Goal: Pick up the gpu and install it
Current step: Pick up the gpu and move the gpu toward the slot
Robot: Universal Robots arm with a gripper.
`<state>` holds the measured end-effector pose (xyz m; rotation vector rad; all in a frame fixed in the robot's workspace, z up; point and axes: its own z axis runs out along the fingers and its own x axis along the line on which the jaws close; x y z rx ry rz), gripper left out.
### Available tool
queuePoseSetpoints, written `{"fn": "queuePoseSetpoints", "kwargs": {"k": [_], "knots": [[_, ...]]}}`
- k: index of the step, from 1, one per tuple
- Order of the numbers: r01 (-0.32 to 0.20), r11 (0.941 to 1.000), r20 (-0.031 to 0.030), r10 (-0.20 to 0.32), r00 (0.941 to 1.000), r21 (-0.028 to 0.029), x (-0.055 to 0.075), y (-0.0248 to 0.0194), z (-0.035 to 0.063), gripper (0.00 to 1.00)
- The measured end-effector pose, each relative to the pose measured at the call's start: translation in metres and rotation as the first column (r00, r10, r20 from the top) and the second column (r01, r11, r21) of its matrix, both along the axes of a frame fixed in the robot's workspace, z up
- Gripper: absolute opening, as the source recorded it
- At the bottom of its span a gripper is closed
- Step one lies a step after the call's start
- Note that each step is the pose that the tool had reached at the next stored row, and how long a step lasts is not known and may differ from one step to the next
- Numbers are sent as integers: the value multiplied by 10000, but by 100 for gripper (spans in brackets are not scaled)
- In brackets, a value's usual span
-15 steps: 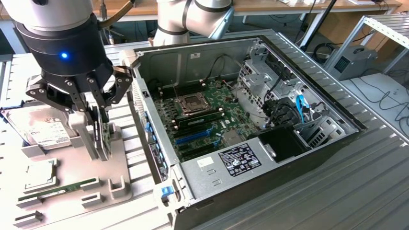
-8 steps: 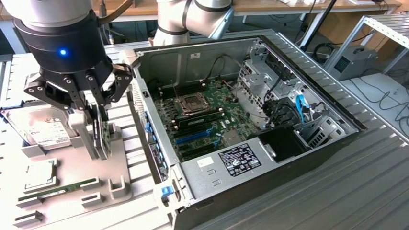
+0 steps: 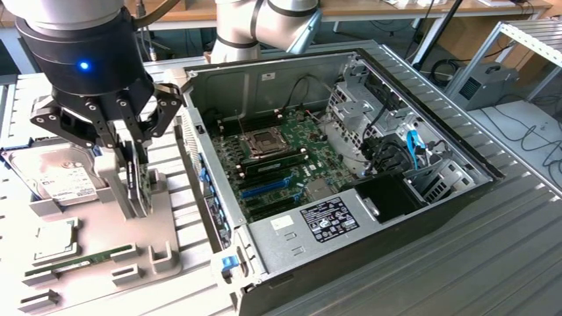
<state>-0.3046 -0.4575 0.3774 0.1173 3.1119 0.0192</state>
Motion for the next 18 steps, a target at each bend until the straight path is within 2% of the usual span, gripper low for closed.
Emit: {"fn": "queuePoseSetpoints", "kwargs": {"k": [2, 18], "knots": [[0, 10000, -1, 0, 10000, 0, 0, 0, 40, 26], [0, 10000, -1, 0, 10000, 26, 0, 0, 179, 26]]}}
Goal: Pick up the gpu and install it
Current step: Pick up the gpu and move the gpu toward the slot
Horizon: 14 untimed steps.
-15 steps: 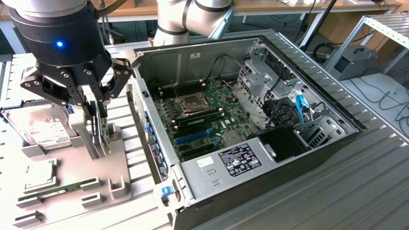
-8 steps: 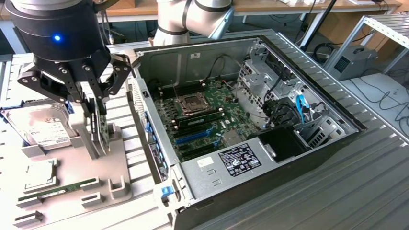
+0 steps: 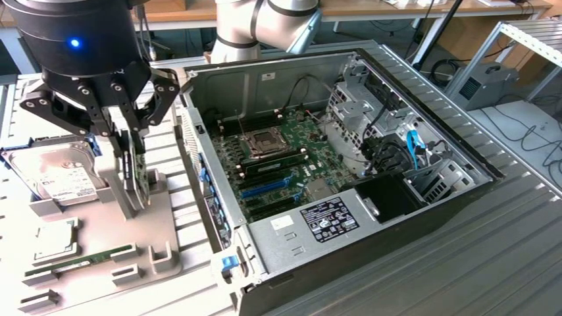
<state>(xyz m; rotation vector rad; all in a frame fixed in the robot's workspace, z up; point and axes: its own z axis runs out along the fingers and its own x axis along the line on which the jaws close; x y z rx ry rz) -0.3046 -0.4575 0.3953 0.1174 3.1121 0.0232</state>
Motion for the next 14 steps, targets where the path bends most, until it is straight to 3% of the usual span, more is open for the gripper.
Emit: {"fn": "queuePoseSetpoints", "kwargs": {"k": [14], "knots": [[-1, 10000, 1, 1, 10000, 18, 0, 0, 122, 26]]}}
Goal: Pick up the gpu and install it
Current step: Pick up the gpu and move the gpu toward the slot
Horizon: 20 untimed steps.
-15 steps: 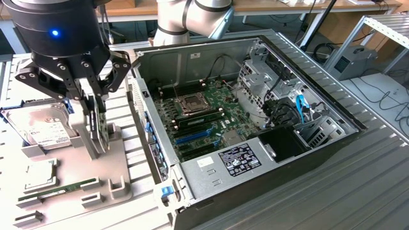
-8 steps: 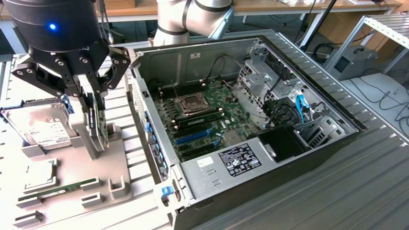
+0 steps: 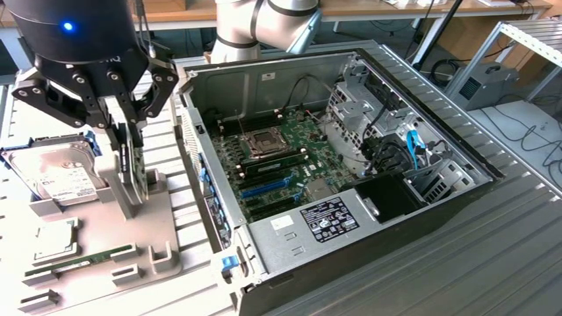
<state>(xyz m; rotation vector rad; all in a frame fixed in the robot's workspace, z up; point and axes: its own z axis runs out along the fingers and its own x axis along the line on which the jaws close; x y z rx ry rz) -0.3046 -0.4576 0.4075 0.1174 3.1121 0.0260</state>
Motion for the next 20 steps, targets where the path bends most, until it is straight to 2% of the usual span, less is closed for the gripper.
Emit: {"fn": "queuePoseSetpoints", "kwargs": {"k": [20], "knots": [[0, 10000, 0, 0, 10000, 13, 0, 0, 146, 26]]}}
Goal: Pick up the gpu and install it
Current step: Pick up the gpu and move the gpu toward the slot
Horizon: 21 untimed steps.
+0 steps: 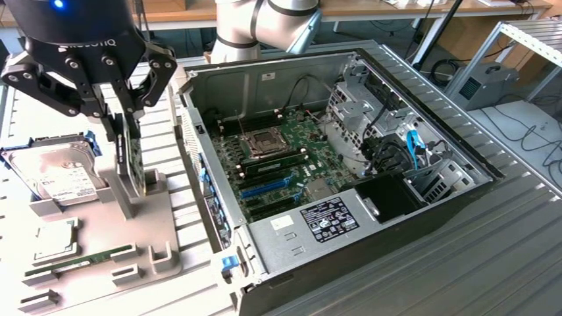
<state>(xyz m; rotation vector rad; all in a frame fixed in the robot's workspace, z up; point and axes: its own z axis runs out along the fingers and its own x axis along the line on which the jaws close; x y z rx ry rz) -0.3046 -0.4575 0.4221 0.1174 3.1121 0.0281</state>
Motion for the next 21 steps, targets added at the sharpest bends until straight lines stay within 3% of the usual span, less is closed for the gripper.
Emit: {"fn": "queuePoseSetpoints", "kwargs": {"k": [21], "knots": [[-1, 10000, -1, 1, 10000, 2, 12, 0, 30, 26]]}}
